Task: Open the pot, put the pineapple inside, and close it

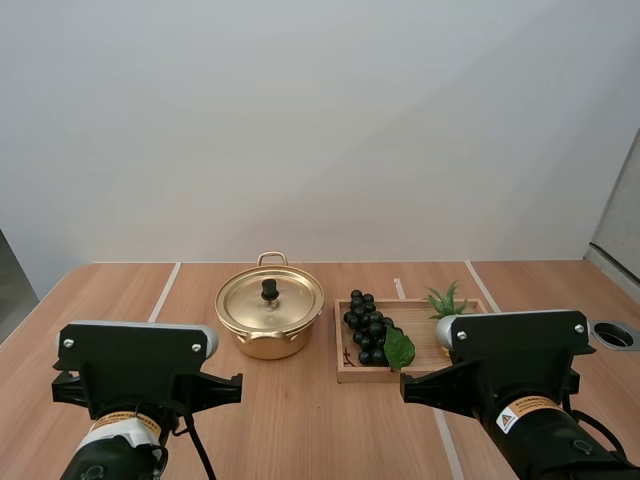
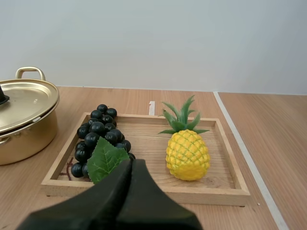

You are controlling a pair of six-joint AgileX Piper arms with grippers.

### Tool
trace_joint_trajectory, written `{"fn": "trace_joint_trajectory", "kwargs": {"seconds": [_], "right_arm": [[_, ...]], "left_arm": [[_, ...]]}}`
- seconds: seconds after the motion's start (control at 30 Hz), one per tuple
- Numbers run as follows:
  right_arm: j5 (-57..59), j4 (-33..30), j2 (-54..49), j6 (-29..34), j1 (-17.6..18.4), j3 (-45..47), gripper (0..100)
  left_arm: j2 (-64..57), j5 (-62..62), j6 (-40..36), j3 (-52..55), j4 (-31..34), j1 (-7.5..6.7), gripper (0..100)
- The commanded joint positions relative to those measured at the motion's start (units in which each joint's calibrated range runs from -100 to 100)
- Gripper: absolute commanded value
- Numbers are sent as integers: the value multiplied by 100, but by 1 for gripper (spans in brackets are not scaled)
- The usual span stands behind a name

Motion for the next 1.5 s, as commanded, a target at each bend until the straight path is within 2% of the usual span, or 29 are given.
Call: {"fn": "trace_joint_trajectory", "kwargs": {"seconds": [0.0,0.23,0.33,0.43,0.7,0.77,0.83,0.9,0.97,1.03,1.13,1.27,1.4,1.47], "right_arm": [[-106,15,-39,-20,6,22,0],[-151,-50,-39,-20,0,22,0],[-724,-266,-39,-20,0,22,0],[-2352,-628,-39,-20,0,22,0],[-7896,-618,-39,-20,0,-7,0],[-8984,-371,-39,-25,0,-45,0],[-9553,-105,-39,-100,0,-182,0],[-9369,5,-39,-511,0,-432,0],[-8638,246,-39,-733,0,-845,0],[-7346,546,-39,-858,0,-1453,0],[-5215,750,18,-922,0,-2453,0],[-3602,750,624,-922,-16,-3694,0],[-2086,711,1313,-922,-146,-4906,0],[-861,701,1765,-922,-245,-5570,0]], "left_arm": [[-24,-86,-77,0,-102,18,0],[-24,-176,-59,0,-91,18,0],[-24,-404,-60,0,47,18,0],[-24,-1191,-60,0,243,18,0],[-24,-3708,-60,-347,386,18,0],[-24,-4164,-60,-628,386,18,0],[-24,-4558,-60,-993,386,18,0],[-24,-4936,-83,-1376,298,18,0],[-24,-5317,-83,-1739,-92,18,0],[-24,-5602,-83,-2116,-622,18,0],[30,-5478,65,-2803,-718,18,0],[581,-4484,354,-3762,-718,18,0],[1350,-2810,354,-4848,-718,18,0],[1789,-1833,326,-5387,-718,18,0]]}}
